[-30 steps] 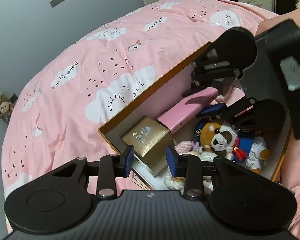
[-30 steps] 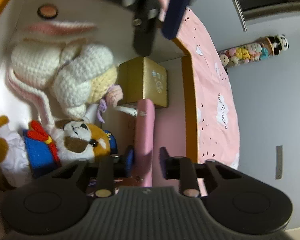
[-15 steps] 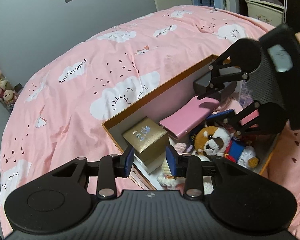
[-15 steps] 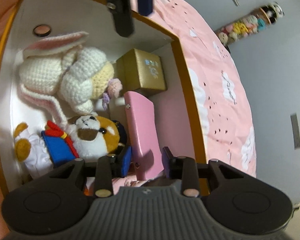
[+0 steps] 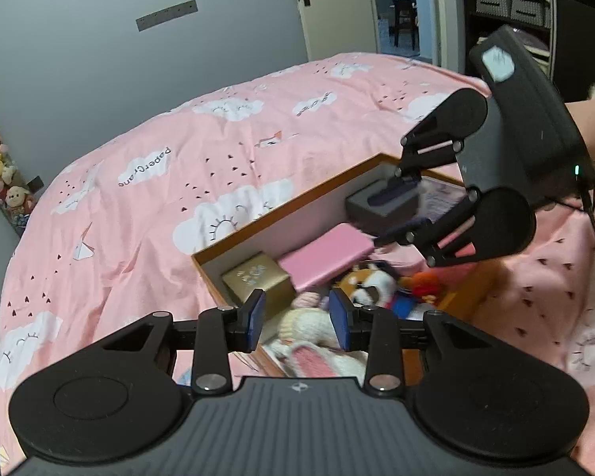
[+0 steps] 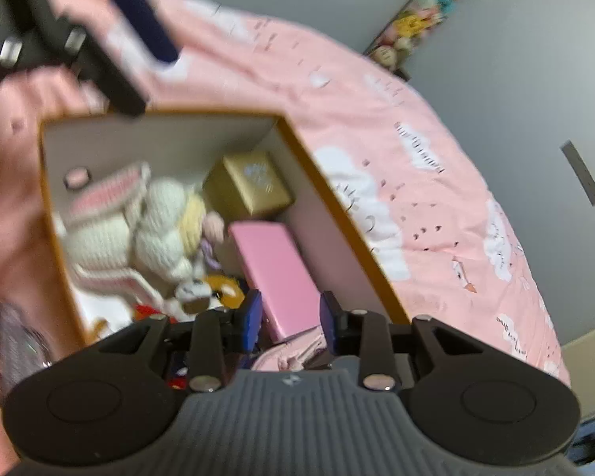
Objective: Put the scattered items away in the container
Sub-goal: 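Open both tools and move them away from the box toward the remaining items, then grasp the photo card pack with the left tool while the right tool grasps the round compact, then lift the photo card pack and round compact and carry them over the box with both tools, then lower the photo card pack into the box with the left tool while the right tool drops the compact in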
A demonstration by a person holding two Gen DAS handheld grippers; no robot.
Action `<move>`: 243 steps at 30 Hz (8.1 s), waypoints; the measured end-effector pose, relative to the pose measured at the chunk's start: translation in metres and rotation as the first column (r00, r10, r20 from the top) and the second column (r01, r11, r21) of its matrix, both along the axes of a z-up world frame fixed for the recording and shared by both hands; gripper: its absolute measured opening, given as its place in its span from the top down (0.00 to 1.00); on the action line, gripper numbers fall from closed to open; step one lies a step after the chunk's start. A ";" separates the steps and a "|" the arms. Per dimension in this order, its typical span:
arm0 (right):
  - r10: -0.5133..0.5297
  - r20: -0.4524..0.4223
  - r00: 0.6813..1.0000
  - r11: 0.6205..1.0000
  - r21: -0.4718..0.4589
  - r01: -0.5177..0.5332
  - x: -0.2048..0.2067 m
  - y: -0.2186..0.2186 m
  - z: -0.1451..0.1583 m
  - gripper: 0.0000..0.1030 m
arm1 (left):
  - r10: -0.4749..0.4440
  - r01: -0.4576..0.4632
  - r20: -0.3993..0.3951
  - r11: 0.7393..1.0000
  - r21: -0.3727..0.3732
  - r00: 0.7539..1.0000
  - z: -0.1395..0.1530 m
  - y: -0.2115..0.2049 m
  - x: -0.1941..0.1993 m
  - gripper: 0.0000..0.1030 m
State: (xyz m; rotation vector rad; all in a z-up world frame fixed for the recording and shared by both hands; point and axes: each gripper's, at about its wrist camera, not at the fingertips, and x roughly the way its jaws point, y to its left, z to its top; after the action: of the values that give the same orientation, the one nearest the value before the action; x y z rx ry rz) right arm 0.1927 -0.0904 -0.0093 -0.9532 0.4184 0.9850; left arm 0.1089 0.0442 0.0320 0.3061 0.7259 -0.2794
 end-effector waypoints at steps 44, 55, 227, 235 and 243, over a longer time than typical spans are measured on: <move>-0.334 -0.574 0.748 0.872 0.114 0.477 -0.094 -0.085 -0.094 0.70 | 0.046 -0.132 -0.444 0.977 -0.166 0.895 -0.156 -0.036 -0.051 0.33; -0.349 -0.555 0.755 0.880 0.083 0.468 -0.097 -0.077 -0.102 0.70 | 0.031 -0.148 -0.469 0.966 -0.214 0.883 -0.165 -0.040 -0.044 0.30; 0.183 0.212 0.960 0.976 -0.157 -0.151 0.029 0.037 -0.051 0.83 | 0.206 -0.307 -0.440 0.936 -0.172 0.874 -0.053 0.025 0.111 0.50; 0.152 0.174 0.973 0.985 -0.114 -0.133 0.031 0.038 -0.039 0.80 | 0.218 -0.279 -0.397 0.955 -0.102 0.891 -0.046 0.015 0.103 0.49; 0.106 0.158 0.982 0.993 -0.059 -0.098 0.021 0.022 -0.019 0.80 | 0.214 -0.249 -0.330 0.966 -0.067 0.920 -0.029 0.002 0.090 0.48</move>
State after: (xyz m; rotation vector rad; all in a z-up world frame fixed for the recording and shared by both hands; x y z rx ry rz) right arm 0.2132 -0.0685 -0.0283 -1.1002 0.2623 0.9856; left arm 0.1985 0.0463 0.0032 0.0683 1.0558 -0.1422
